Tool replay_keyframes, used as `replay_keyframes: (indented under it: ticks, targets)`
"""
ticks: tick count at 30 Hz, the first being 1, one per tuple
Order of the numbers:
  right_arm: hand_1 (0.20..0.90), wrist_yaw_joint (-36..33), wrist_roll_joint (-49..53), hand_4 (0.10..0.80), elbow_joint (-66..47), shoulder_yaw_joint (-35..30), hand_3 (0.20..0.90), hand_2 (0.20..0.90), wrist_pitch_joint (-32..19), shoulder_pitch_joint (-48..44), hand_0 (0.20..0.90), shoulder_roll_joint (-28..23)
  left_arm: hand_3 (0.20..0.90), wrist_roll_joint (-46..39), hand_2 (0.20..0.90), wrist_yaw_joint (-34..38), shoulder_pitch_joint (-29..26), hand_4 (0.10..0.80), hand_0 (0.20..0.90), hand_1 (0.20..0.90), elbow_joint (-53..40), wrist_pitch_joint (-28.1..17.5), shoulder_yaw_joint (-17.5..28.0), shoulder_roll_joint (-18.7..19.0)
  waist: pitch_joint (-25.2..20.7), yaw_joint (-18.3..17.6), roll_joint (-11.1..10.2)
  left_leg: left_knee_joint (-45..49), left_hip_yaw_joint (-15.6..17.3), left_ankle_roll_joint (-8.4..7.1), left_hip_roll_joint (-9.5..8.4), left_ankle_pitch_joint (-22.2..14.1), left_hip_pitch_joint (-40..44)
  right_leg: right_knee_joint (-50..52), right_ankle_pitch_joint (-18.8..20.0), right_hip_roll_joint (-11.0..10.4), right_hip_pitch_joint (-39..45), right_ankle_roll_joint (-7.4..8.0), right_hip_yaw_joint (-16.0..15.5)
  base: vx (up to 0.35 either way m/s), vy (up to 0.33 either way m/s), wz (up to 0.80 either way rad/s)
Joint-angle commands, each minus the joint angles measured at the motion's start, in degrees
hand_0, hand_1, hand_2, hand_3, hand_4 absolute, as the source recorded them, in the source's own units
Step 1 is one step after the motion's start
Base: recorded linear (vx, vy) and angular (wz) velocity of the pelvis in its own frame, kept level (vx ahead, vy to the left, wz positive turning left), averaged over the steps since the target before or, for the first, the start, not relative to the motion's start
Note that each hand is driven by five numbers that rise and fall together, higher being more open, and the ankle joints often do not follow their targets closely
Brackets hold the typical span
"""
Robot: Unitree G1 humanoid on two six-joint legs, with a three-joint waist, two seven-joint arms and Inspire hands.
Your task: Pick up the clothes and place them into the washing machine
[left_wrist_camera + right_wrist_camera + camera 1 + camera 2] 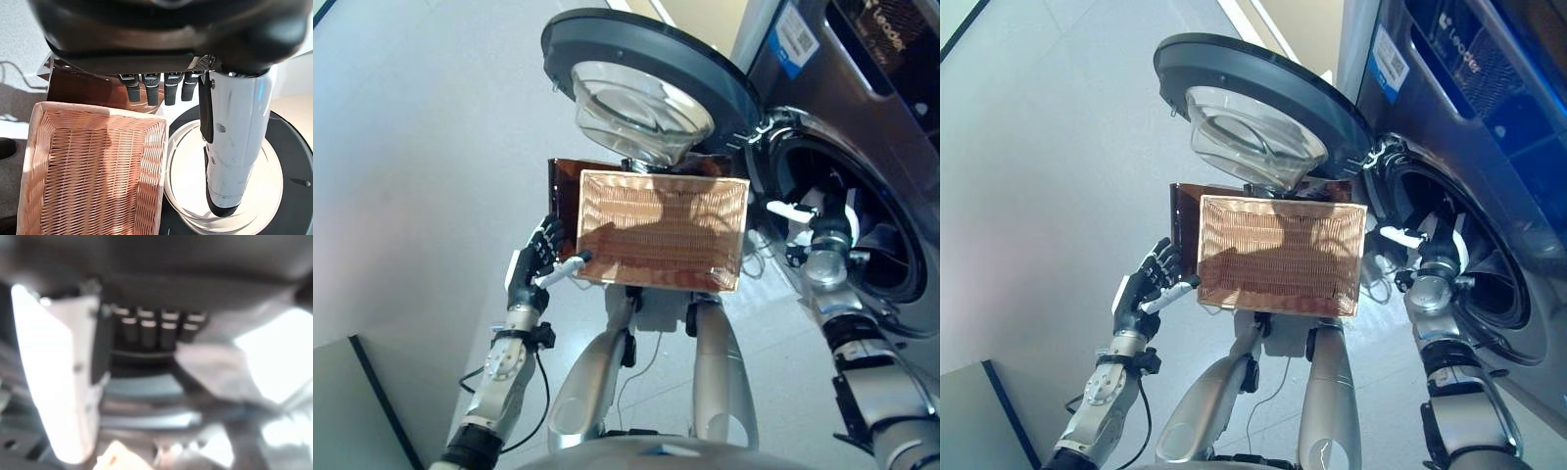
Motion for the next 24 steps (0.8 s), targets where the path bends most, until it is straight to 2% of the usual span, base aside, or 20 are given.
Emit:
replay_keyframes:
  ticks: [1, 4, 6, 7, 13, 14, 20, 24]
  targets:
    - [0.9, -1.5, 6.96, 0.8, -2.14, 0.07, 0.9, 0.9, -7.63, 0.72, 0.9, 1.23, 0.9, -0.41, 0.9, 2.1, 2.08, 0.8, 0.9, 0.9, -4.19, -5.16, 2.19, 0.37, -3.25, 0.33, -0.68, -1.73, -1.16, -2.33, -1.42, -2.71, -0.14, -3.58, 2.46, 1.48, -2.09, 1.09, -0.84, 0.003, 0.009, -0.03]
    - [0.9, 0.7, 12.81, 0.8, -1.75, 0.17, 0.9, 0.9, -9.39, 2.06, 0.9, 4.26, 0.9, -0.65, 0.9, 2.66, 1.88, 0.8, 0.9, 0.9, -4.31, -5.25, 2.32, 0.03, -3.05, 0.14, -0.56, -1.73, -0.99, -2.29, -1.44, -2.79, -0.15, -3.48, 2.5, 1.43, -2.27, 1.1, -0.72, 0.002, 0.005, -0.01]
    - [0.9, 4.47, 23.4, 0.8, -0.5, -1.03, 0.9, 0.9, -12.25, 3.22, 0.9, 6.96, 0.9, -1.19, 0.9, 2.67, 2.0, 0.8, 0.9, 0.9, -4.94, -5.44, 2.04, -0.11, -2.86, -0.01, -0.41, -1.73, -0.95, -2.28, -1.52, -2.85, -0.1, -3.4, 2.48, 1.39, -2.38, 1.03, -0.57, 0.0, 0.0, 0.0]
    - [0.9, 4.55, 23.47, 0.8, -0.44, -1.03, 0.9, 0.9, -12.28, 3.2, 0.9, 6.94, 0.9, -1.19, 0.9, 2.67, 2.0, 0.8, 0.9, 0.9, -4.94, -5.44, 2.04, -0.1, -2.86, 0.0, -0.41, -1.73, -0.95, -2.28, -1.52, -2.85, -0.09, -3.4, 2.48, 1.39, -2.38, 1.03, -0.57, 0.0, 0.0, 0.0]
    - [0.9, 13.86, 47.03, 0.8, 1.89, -6.22, 0.9, 0.9, -17.59, 5.12, 0.9, 13.96, 0.9, -3.06, 0.9, 2.82, 2.13, 0.8, 0.9, 0.9, -4.73, -5.66, 1.36, -1.33, -2.39, -0.28, 0.39, -1.73, -0.61, -2.29, -1.78, -3.18, 0.06, -2.98, 2.14, 1.32, -2.6, 0.94, -0.45, 0.002, 0.009, -0.02]
    - [0.9, 13.98, 47.14, 0.8, 1.94, -6.22, 0.9, 0.9, -17.61, 5.14, 0.9, 13.96, 0.9, -3.06, 0.9, 2.82, 2.14, 0.8, 0.9, 0.9, -4.73, -5.66, 1.35, -1.3, -2.41, -0.26, 0.37, -1.73, -0.6, -2.29, -1.78, -3.19, 0.06, -2.98, 2.14, 1.32, -2.6, 0.94, -0.44, 0.0, 0.0, 0.0]
    - [0.9, 20.86, 63.23, 0.8, 6.33, -11.85, 0.9, 0.9, -18.7, 6.82, 0.9, 18.87, 0.9, -4.38, 0.9, 2.66, 1.88, 0.8, 0.9, 0.9, -4.25, -5.88, 0.88, -2.82, -2.49, -0.6, 1.38, -1.73, -0.4, -2.27, -2.03, -3.37, 0.12, -3.02, 1.85, 1.43, -2.66, 0.85, -0.04, 0.003, 0.005, -0.01]
    - [0.9, 23.99, 69.65, 0.8, 8.74, -14.68, 0.9, 0.9, -18.57, 6.68, 0.9, 19.53, 0.9, -4.62, 0.9, 2.31, 1.73, 0.8, 0.9, 0.9, -4.22, -5.89, 0.77, -3.09, -2.52, -0.53, 2.05, -1.73, -0.13, -2.3, -2.14, -3.44, 0.02, -3.09, 1.68, 1.55, -2.72, 0.81, 0.19, 0.001, 0.009, -0.02]
